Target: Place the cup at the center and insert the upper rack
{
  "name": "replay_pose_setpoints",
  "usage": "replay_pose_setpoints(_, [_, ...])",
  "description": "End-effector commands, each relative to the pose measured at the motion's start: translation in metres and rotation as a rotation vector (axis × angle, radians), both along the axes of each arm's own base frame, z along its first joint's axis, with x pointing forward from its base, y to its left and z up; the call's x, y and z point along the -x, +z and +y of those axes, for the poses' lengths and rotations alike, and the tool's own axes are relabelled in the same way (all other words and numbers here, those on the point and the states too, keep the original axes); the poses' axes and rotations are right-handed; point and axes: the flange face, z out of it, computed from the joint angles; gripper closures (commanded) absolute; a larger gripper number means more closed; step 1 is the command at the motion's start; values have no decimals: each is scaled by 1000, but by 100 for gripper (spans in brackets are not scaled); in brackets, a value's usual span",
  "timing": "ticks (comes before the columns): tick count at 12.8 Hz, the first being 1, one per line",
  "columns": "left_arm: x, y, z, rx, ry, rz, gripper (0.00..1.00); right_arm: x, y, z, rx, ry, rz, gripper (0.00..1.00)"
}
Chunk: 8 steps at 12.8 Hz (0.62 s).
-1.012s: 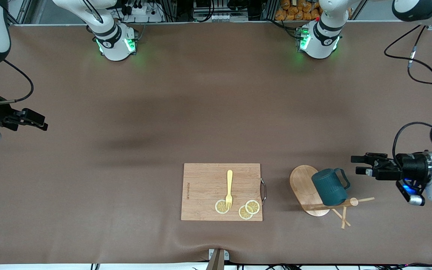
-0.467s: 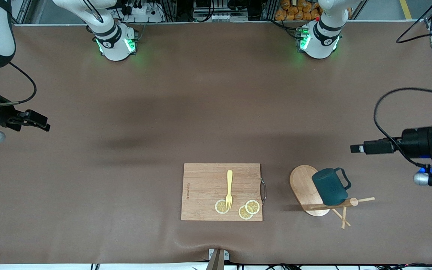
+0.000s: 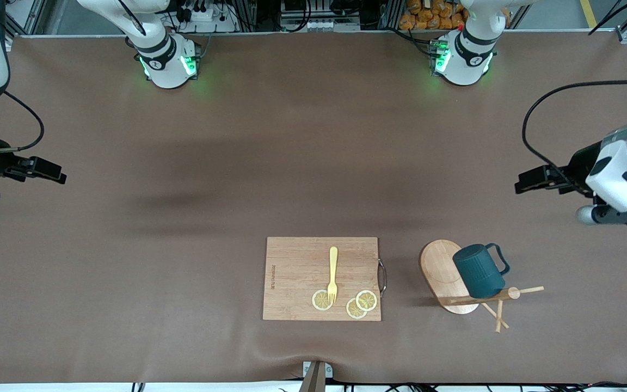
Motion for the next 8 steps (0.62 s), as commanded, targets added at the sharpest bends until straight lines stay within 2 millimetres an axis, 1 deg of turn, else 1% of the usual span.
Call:
replay_pose_setpoints(1, [42, 16, 16, -106, -56, -14, 0, 21, 31, 0, 2, -3, -28, 0])
replay_pose_setpoints(2, [56, 22, 17, -133, -84, -19, 0, 24, 36, -2, 2, -5, -35, 0])
replay_pose_setpoints(4, [84, 37, 18, -148, -79, -38, 0, 27, 42, -5, 1, -13, -26, 0])
replay_pose_setpoints(5, [93, 47, 16, -153, -78, -56, 0, 29, 43, -9, 0, -20, -22, 0])
replay_pose_setpoints(6, [96, 50, 13, -155, -71, -62, 0, 29, 42, -14, 0, -30, -22, 0])
replay_pose_setpoints(8, [99, 52, -4, -150, -95, -67, 0, 31, 42, -21, 0, -42, -19, 0])
